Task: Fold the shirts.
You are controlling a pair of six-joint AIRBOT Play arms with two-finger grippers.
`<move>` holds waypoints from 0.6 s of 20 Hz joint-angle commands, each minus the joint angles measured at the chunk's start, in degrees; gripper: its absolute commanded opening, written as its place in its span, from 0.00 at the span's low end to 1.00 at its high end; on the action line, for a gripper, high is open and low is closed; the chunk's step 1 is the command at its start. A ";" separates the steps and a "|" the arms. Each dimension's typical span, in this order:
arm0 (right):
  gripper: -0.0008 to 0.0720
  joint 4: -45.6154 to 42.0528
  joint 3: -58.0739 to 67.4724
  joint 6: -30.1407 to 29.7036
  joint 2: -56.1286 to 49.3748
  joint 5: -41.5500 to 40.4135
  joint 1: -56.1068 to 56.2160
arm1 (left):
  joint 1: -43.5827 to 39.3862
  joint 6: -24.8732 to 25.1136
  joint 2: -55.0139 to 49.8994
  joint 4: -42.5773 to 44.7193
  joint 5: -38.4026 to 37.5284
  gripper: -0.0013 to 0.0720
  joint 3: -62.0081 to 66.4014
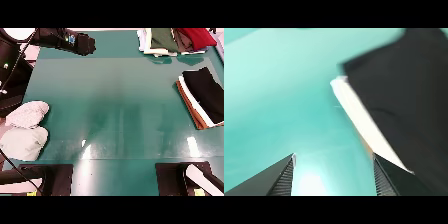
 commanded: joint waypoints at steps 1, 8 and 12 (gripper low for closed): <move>0.77 -0.20 0.72 0.85 0.66 -0.72 11.26 | -0.02 -0.07 -0.02 -0.02 1.77 0.05 0.02; 0.04 -0.59 0.72 -1.84 0.66 -4.31 31.71 | -0.02 -0.04 -0.02 -0.02 6.78 0.05 0.02; 0.04 -0.50 0.72 -1.79 0.68 -4.24 33.88 | -0.02 -0.04 -0.02 -0.02 7.37 0.05 0.02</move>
